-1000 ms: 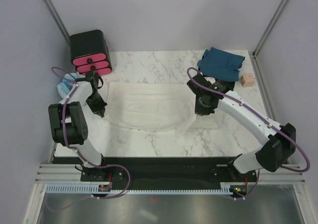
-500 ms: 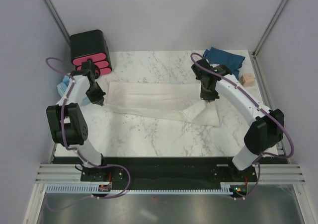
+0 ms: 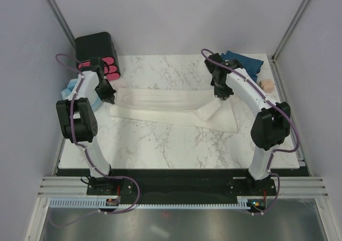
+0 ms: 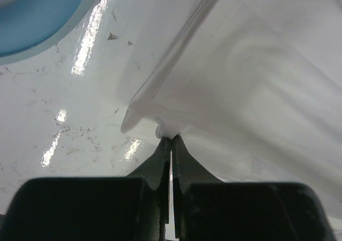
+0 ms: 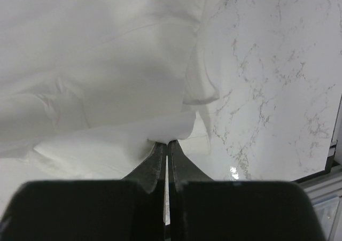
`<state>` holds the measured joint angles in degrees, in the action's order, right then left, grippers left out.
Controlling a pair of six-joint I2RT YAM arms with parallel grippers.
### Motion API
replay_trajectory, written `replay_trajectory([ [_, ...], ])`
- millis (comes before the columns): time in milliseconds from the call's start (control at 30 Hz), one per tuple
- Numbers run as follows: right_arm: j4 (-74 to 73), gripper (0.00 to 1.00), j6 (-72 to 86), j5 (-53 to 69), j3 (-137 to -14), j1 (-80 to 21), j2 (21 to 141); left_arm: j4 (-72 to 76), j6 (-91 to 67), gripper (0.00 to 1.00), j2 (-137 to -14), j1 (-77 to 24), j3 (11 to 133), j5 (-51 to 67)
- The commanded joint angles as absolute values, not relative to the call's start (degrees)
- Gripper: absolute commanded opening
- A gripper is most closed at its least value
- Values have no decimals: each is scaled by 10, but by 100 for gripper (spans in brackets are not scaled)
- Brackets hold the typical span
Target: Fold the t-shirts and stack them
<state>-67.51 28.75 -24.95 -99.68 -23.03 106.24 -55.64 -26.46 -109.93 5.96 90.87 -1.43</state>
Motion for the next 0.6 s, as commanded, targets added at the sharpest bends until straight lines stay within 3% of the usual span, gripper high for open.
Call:
replay_trajectory([
  [0, -667, 0, 263, -263, -1039, -218, 1079, -556, -235, 2, -1127, 57, 960, -3],
  [567, -660, 0, 246, -257, -1085, -192, 1135, -563, -221, 2, -1212, 30, 1036, -3],
])
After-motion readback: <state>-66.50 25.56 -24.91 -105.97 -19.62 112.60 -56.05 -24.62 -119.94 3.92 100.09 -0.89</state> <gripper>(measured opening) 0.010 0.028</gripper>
